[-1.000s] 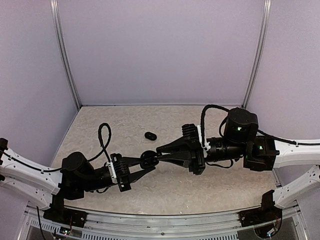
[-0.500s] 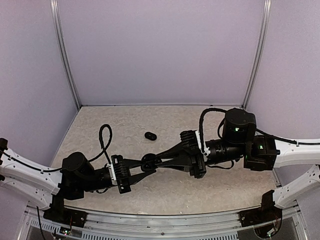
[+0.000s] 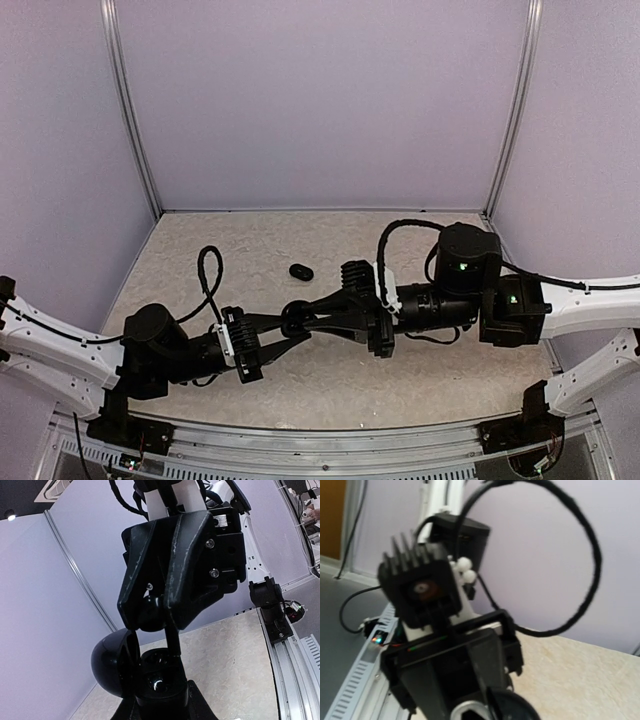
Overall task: Insert the wireless bluetooth earbuds into the charging case
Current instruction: Insert the right earbud into the right side groove of the charging case.
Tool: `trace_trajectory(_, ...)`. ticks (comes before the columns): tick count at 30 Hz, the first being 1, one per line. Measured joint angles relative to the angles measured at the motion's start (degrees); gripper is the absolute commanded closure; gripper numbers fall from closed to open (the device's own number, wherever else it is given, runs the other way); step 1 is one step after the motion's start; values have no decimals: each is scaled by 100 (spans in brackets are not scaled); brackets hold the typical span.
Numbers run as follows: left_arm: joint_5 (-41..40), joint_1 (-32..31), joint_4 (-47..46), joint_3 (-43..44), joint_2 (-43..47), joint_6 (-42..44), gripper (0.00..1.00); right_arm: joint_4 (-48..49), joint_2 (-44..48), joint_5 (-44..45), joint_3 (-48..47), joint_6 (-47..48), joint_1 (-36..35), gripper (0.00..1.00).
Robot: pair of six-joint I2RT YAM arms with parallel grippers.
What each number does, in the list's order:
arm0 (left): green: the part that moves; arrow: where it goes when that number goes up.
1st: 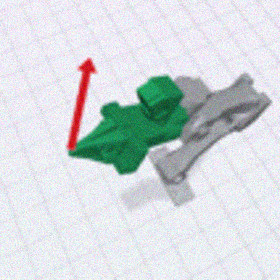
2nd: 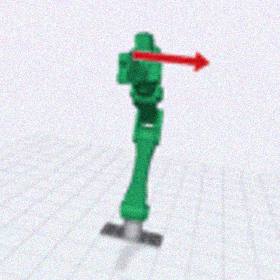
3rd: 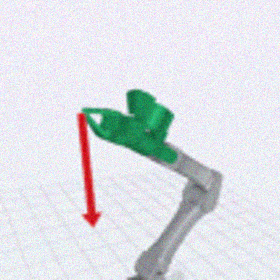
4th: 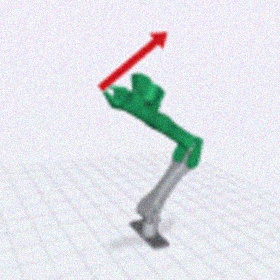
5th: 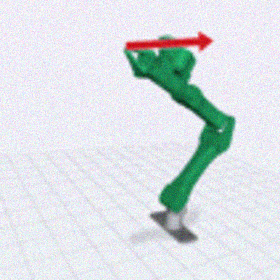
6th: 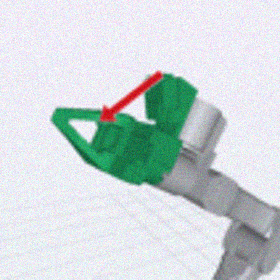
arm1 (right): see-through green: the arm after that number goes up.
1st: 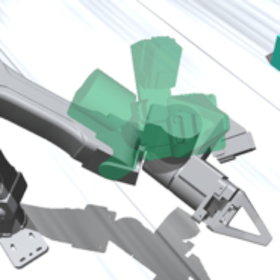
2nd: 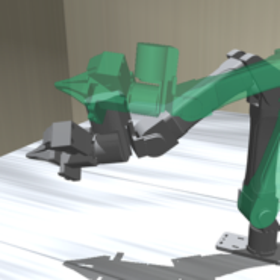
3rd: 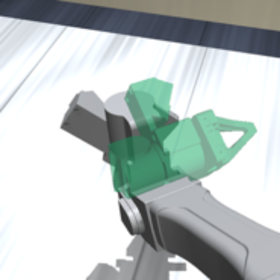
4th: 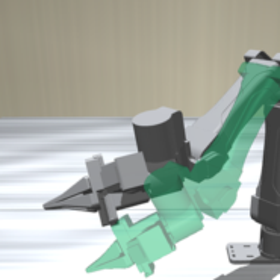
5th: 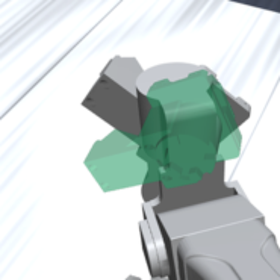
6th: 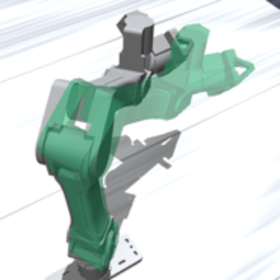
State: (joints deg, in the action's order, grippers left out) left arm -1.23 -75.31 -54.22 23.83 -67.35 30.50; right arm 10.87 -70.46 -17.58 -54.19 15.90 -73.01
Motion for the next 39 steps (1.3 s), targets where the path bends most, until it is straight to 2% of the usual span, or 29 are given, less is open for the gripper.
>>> trace_trajectory(16,-479,-2,-345,0,-79,-7,89,483,-81,758,7,-448,-2,95)
trace_trajectory(39,-1167,0,-614,-57,-280,-39,89,861,-389,1296,28,-964,-2,99)
